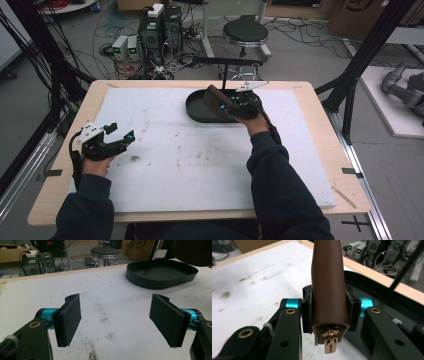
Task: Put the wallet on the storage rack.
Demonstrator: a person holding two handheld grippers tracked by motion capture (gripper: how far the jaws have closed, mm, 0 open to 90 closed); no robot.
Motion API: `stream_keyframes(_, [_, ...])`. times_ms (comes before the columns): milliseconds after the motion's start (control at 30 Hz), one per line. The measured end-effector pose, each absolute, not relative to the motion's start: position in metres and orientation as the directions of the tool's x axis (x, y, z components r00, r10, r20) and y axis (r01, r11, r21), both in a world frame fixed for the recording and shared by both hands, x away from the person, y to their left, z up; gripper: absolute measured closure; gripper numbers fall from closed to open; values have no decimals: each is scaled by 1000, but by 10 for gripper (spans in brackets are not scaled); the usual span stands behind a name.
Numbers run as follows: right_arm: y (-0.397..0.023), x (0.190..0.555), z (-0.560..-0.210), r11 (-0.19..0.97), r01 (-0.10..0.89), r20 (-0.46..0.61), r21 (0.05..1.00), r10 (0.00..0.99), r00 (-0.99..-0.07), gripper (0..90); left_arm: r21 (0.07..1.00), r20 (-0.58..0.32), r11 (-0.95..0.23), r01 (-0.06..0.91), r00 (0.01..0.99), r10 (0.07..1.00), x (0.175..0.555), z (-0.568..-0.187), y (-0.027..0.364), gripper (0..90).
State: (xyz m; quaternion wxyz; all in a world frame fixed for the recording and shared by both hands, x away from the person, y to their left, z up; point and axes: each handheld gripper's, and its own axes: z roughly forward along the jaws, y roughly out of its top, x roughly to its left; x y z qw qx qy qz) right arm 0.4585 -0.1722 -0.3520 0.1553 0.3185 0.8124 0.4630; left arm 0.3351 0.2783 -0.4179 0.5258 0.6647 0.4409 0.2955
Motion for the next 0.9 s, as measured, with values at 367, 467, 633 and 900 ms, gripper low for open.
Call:
stream_keyframes(367, [-182, 512, -389, 281, 534, 159, 798, 756, -635, 661, 959, -71, -61, 278, 440, 895, 336, -418, 277, 252])
stream_keyframes(467, [-180, 519, -397, 256, 543, 171, 800, 769, -616, 660, 958, -71, -61, 279, 438, 896, 336, -418, 278, 252])
stream_keyframes(633, [-180, 529, -411, 244, 606, 218, 757, 780, -587, 657, 958, -71, -61, 280, 438, 896, 336, -419, 278, 252])
stream_keyframes(900, [-188, 529, -408, 254, 593, 124, 764, 844, -521, 536, 958, -71, -61, 279, 439, 896, 336, -419, 277, 252])
